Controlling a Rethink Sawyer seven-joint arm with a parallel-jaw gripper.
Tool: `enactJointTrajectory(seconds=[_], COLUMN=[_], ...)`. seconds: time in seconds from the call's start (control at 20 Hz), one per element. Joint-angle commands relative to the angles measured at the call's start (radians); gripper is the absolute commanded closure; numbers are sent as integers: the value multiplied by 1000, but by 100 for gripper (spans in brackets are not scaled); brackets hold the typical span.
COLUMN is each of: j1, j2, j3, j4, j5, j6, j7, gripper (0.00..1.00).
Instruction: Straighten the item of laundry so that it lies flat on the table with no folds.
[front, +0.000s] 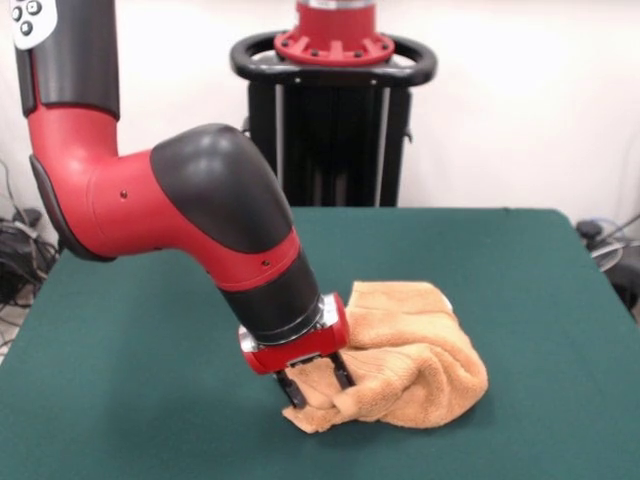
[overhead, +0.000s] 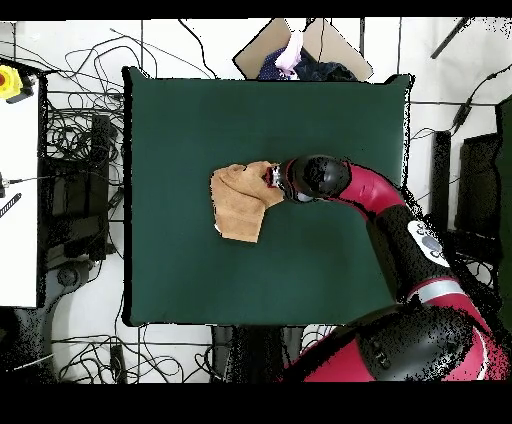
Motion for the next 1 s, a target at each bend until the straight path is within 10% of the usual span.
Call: enactJointTrajectory(seconds=[0.05, 1.0], j1=[58, 121], j2=[46, 35], j3=[11, -96], j4=[37, 13], j5=[17, -45], j6=[-6, -170], j7=[66, 158], gripper=[0, 0])
